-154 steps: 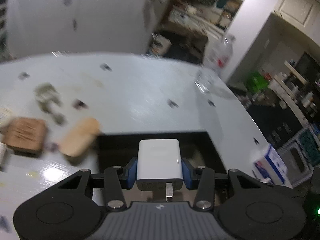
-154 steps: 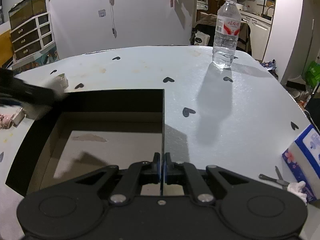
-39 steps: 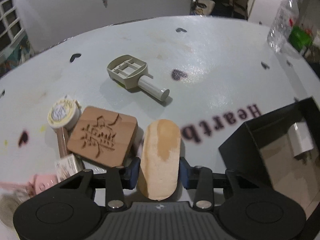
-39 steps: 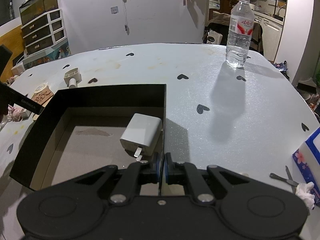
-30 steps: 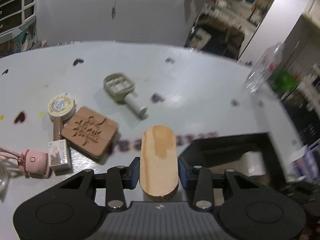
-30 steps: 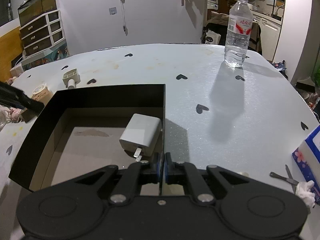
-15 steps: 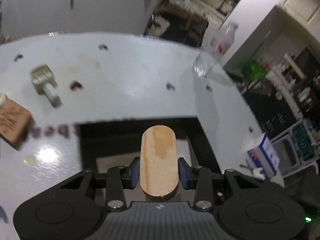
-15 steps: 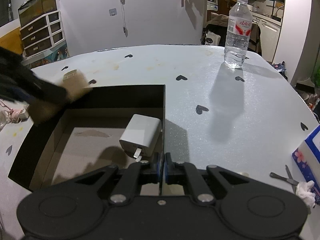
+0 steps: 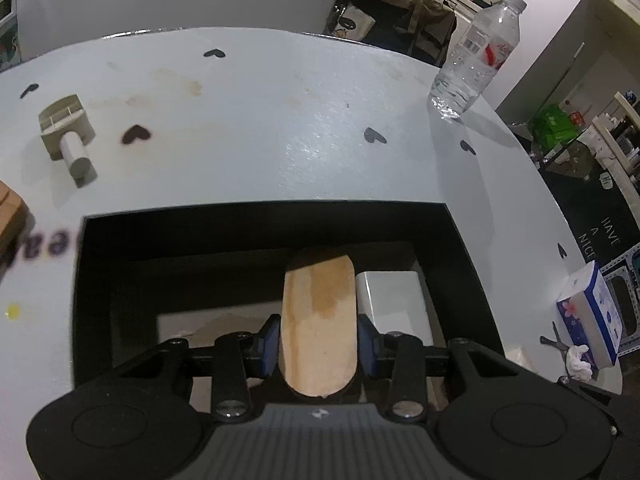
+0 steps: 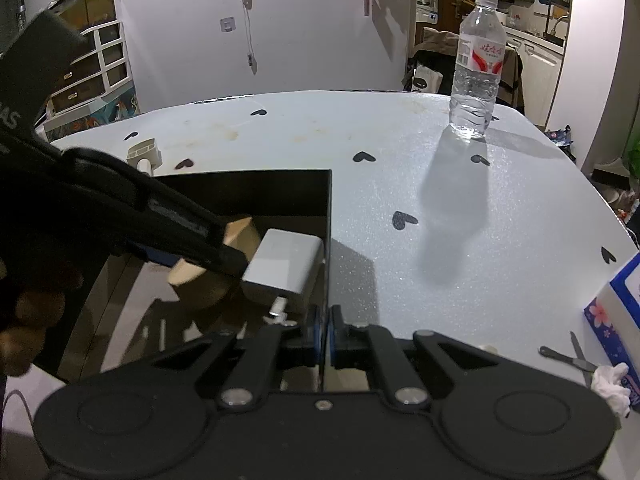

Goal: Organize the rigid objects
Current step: 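Lower the wooden oval block into the box beside the charger, release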

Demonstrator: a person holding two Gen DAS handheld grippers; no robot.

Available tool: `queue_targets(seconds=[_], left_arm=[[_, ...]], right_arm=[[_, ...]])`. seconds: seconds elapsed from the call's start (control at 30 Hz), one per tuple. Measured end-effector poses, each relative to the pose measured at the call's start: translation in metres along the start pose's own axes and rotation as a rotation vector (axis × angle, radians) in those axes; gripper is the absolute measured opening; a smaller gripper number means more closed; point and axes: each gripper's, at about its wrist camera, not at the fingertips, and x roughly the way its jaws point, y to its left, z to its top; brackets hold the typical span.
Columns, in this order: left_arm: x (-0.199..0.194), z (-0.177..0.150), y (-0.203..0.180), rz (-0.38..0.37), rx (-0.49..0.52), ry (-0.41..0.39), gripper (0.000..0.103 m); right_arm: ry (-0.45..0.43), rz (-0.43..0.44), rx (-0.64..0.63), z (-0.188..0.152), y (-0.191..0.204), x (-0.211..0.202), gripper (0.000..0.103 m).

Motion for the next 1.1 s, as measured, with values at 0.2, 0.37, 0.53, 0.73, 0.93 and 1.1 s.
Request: queue_targets(seconds=[0.2,0.37,0.53,0.73,0.93,1.1], left_arm=[[0.002,0.0,0.001,-0.026,-0.017,0.033,0.044],[-0.006,-0.003,0.003,-0.053,-0.005,0.045,0.069],[-0.021,-0.009,-0.002,-0.096,0.036,0.034,0.079],[-0.056,-0.018,-0.01,-0.132,0.128,-0.045,0.096],[-0.095,-0.03,-0.003,-0.126,0.187,-0.14,0.103],[-0.122,-0.037,0.021,-0.068,0.189,-0.209,0.103]], right_arm=[[0.0,0.006,0.007,0.0,-0.001,-0.001,0.005],[0.001,0.006,0.008,0.001,-0.001,-0.001,0.005],[-0.001,0.009,0.013,0.0,-0.001,0.0,0.005],[-0.003,0.017,0.021,0.0,-0.003,0.0,0.005],[-0.006,0.023,0.025,-0.001,-0.004,-0.001,0.006],[-0.004,0.023,0.022,-0.001,-0.004,0.0,0.006]])
